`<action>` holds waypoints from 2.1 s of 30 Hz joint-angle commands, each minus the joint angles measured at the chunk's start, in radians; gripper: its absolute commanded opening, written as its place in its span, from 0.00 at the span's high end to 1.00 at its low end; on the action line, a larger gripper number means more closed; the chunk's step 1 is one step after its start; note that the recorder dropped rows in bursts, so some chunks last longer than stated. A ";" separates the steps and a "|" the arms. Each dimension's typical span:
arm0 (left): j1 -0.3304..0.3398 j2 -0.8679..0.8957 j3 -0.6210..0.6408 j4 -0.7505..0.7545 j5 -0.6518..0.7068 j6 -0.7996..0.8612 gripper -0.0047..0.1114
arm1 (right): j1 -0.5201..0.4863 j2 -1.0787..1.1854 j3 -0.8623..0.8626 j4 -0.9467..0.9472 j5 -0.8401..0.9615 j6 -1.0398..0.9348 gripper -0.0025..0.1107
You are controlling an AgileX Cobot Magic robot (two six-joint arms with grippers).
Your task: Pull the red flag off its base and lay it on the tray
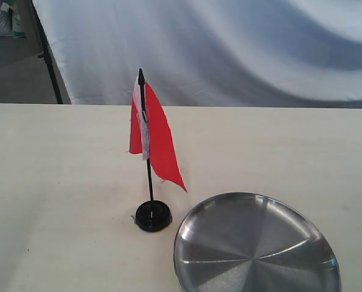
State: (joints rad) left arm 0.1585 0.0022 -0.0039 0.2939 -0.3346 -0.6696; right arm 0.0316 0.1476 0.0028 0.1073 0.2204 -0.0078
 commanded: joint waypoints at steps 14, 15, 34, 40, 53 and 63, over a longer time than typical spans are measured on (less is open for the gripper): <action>-0.008 -0.002 0.004 -0.011 -0.062 -0.053 0.96 | -0.003 -0.004 -0.003 -0.001 -0.006 -0.003 0.98; -0.008 -0.002 0.004 -0.011 -0.052 -0.053 0.96 | -0.003 -0.004 -0.003 -0.001 -0.006 -0.003 0.98; -0.005 0.173 -0.339 1.282 -0.089 -0.977 0.96 | -0.003 -0.004 -0.003 -0.001 -0.006 -0.003 0.98; -0.005 0.464 -0.563 1.450 -0.237 -1.156 0.96 | -0.003 -0.004 -0.003 -0.001 -0.006 -0.003 0.98; -0.005 0.836 -0.715 1.450 -0.165 -1.028 0.96 | -0.003 -0.004 -0.003 -0.001 -0.003 -0.003 0.98; -0.005 0.959 -0.792 1.450 -0.001 -0.858 0.96 | -0.003 -0.004 -0.003 -0.001 -0.005 -0.003 0.98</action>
State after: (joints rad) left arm 0.1585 0.9310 -0.7810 1.7470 -0.3932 -1.5866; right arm 0.0316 0.1476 0.0028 0.1073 0.2204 -0.0078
